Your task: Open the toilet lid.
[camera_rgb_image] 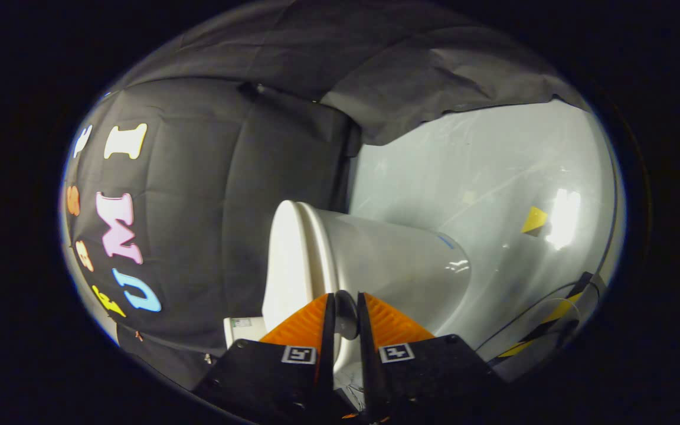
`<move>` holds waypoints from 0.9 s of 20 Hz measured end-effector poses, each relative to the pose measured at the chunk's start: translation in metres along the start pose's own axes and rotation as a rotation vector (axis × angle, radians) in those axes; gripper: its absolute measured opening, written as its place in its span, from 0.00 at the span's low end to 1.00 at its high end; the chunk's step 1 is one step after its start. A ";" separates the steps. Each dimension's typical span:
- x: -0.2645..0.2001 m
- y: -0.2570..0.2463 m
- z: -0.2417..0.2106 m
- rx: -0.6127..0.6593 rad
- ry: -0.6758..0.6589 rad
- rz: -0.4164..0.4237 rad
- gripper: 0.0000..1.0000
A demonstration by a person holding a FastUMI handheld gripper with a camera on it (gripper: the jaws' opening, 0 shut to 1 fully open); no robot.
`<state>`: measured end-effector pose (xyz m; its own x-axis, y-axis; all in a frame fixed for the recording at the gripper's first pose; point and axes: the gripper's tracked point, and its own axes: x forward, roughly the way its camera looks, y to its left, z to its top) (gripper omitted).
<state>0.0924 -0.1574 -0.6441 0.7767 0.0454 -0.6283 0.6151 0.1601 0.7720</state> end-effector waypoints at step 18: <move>-0.034 0.075 0.001 -0.207 -0.098 0.053 0.06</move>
<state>0.1123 -0.1480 -0.5644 0.8226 -0.0350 -0.5675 0.5403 0.3592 0.7610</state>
